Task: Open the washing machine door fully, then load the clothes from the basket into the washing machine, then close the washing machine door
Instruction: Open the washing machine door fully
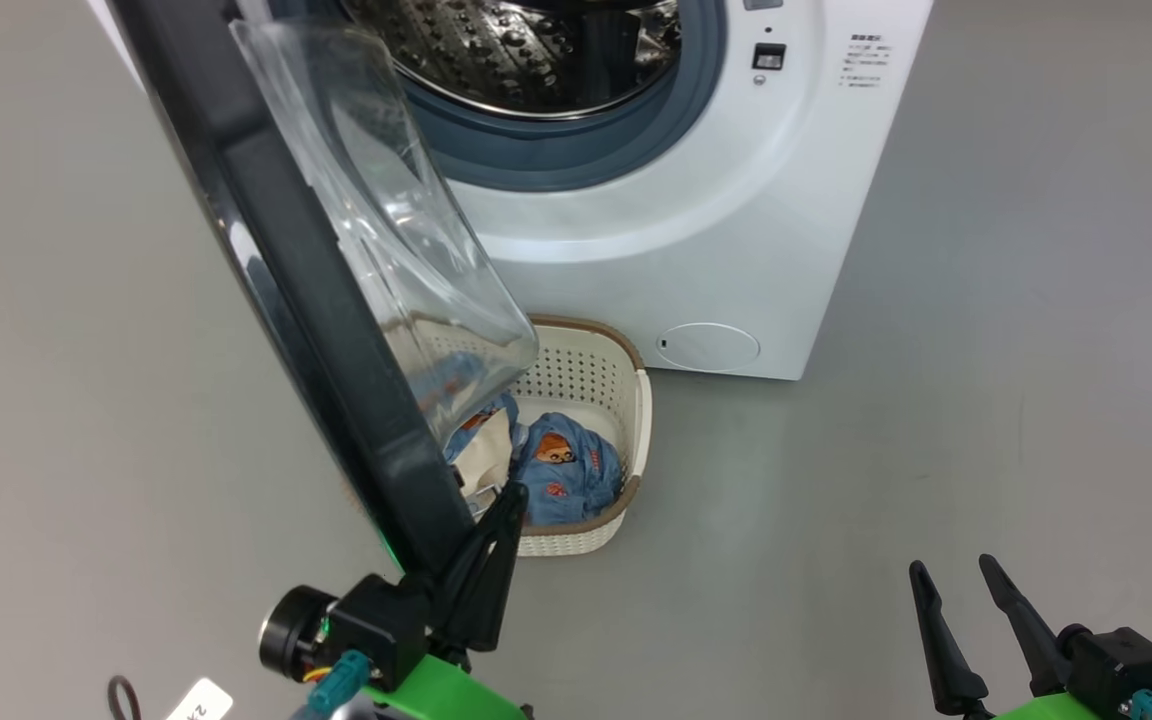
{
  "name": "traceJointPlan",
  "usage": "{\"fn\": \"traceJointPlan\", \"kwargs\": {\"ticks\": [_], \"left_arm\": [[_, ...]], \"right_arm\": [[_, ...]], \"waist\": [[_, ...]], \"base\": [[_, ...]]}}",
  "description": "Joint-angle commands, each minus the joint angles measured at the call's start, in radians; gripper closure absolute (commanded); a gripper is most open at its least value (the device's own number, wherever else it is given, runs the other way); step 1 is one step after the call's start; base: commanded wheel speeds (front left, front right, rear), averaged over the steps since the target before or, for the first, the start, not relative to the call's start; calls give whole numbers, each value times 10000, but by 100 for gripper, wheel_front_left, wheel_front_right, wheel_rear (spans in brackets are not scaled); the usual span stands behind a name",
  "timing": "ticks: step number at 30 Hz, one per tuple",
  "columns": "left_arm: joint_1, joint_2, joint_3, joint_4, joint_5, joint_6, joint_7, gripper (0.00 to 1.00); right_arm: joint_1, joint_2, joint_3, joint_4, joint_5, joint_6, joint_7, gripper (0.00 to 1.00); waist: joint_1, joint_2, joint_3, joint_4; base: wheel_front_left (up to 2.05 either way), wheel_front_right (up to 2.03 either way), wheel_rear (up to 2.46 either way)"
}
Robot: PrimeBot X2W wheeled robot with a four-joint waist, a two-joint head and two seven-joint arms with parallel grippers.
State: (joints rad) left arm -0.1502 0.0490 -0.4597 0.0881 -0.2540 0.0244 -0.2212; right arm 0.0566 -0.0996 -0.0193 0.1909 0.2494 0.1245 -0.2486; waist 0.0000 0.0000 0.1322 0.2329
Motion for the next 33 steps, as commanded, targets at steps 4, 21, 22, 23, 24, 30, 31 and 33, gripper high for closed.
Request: {"fn": "traceJointPlan", "kwargs": {"ticks": [4, 21, 22, 23, 24, 30, 31, 33], "left_arm": [[55, 253, 568, -401, -180, 338, 180, 100], [529, 504, 783, -929, -362, 770, 472, 100], [562, 522, 810, -963, -381, 796, 475, 100], [591, 552, 831, -994, -384, 820, 487, 100], [618, 573, 864, -1034, -395, 853, 486, 100], [748, 735, 1077, -1097, -477, 999, 534, 100], [764, 768, 1123, -1087, -496, 1022, 538, 100], [791, 830, 1239, -1041, -554, 1075, 541, 100]], "right_arm": [[-330, -127, 266, -141, 82, 62, -119, 0], [-159, -122, 303, -63, 119, 62, -128, 0], [-154, -125, 309, -53, 120, 62, -128, 0], [-149, -122, 316, -43, 130, 62, -128, 0], [-143, -126, 332, -34, 138, 62, -128, 0], [-127, -134, 361, 6, 169, 62, -130, 0], [-115, -129, 348, 6, 169, 62, -130, 0], [-106, -119, 362, -5, 161, 62, -130, 0]], "waist": [[0, 0, -1, 179], [0, 0, -342, 963], [0, 0, -363, 1028], [0, 0, -381, 1092], [0, 0, -394, 1154], [0, 0, -456, 1430], [0, 0, -467, 1483], [0, 0, -475, 1553]], "base": [[0, 0, 0], [0, 0, 0], [0, 0, 0], [0, 0, 0], [0, 0, 0], [0, 0, 0], [0, 0, 0], [0, 0, 0]]}}
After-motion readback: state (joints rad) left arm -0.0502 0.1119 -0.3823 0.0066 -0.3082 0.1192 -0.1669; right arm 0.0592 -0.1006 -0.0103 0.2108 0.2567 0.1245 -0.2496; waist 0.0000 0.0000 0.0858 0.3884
